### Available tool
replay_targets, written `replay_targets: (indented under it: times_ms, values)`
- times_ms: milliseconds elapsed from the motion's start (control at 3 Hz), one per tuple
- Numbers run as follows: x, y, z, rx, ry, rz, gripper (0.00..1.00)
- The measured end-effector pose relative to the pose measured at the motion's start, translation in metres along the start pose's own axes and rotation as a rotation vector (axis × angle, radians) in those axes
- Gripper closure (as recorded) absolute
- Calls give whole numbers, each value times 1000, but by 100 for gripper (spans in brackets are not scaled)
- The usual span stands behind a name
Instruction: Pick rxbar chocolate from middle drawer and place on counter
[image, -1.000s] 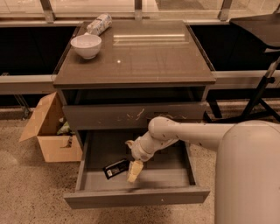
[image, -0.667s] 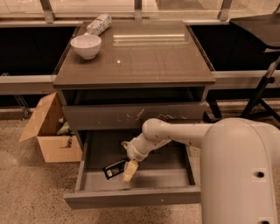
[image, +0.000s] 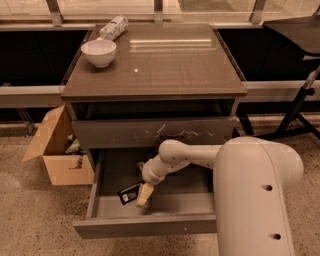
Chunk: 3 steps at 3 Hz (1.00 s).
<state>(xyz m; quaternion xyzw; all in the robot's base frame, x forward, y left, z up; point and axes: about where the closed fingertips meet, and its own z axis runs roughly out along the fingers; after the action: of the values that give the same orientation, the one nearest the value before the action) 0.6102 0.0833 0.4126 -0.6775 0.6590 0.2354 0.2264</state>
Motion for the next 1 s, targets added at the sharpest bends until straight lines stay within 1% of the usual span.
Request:
replay_targets:
  times_ms: [667, 1000]
  values:
    - [10, -10, 43, 18, 31, 32, 0]
    - [14, -13, 56, 18, 38, 45, 0]
